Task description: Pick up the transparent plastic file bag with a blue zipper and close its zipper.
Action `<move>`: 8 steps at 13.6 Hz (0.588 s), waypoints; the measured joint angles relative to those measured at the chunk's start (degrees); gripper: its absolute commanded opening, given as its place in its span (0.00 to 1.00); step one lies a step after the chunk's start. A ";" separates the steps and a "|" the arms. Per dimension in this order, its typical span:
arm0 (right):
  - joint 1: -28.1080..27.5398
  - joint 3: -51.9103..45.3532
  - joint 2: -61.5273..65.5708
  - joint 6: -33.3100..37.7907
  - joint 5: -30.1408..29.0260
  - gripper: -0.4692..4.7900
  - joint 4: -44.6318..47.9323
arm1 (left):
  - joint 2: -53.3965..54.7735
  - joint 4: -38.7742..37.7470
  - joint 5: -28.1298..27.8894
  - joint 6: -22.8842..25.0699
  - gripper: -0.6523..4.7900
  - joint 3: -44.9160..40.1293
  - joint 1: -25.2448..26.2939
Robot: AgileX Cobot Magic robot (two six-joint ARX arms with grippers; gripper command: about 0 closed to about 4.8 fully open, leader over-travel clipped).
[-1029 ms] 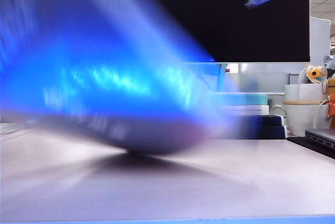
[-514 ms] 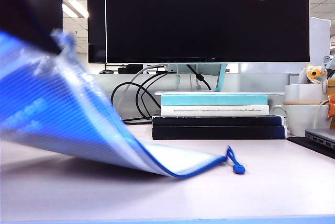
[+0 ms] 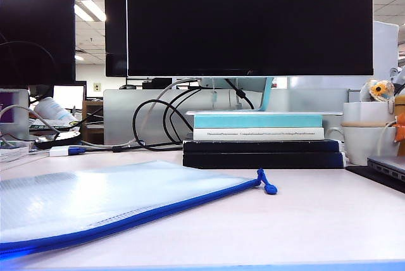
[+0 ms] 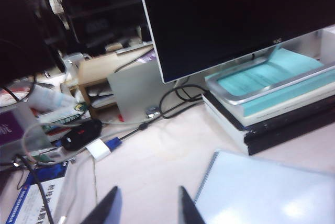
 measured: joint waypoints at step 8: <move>-11.02 -24.76 -16.98 12.59 -1.55 0.09 17.27 | -3.89 10.93 3.69 -4.50 0.27 -14.99 4.83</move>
